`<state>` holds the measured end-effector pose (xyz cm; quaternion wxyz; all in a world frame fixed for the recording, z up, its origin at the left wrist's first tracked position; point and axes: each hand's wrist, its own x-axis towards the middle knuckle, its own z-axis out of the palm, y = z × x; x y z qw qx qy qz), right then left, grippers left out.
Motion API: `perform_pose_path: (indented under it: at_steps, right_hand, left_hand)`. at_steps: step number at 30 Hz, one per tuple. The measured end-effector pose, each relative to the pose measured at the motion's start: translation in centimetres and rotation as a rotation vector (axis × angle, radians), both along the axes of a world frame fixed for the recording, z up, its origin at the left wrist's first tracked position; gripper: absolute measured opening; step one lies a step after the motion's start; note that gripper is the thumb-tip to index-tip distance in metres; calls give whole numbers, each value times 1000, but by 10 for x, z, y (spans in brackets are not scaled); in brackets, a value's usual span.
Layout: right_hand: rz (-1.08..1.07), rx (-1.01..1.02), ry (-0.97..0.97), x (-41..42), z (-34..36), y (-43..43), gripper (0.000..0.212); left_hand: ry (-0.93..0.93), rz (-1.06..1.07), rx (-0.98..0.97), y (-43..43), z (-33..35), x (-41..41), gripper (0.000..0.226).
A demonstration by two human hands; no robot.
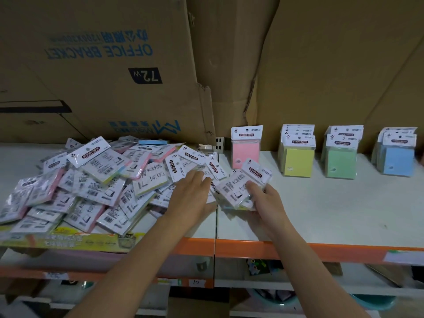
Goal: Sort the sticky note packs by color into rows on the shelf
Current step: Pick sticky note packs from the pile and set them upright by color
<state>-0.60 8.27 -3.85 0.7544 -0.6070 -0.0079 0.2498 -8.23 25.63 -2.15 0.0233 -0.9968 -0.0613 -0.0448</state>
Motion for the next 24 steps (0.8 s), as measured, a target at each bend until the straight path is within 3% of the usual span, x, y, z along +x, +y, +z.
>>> perform_pose_path:
  at_steps: [4, 9, 15, 22, 24]
  right_hand:
    - [1, -8, -13, 6, -4, -8, 15]
    - [7, -103, -63, 12, -12, -15, 17]
    - [77, -151, -56, 14, -13, -28, 24]
    - [247, -223, -131, 7, -6, -7, 11]
    - [243, -174, -114, 1, -2, 1, 17]
  left_hand:
    - [138, -19, 206, 5, 3, 17, 83]
    - [160, -37, 276, 9, 8, 26, 39]
    - [40, -29, 354, 4, 5, 24, 22]
    - [-133, -13, 305, -12, 11, 18, 5]
    - [-234, -40, 249, -23, 11, 13, 18]
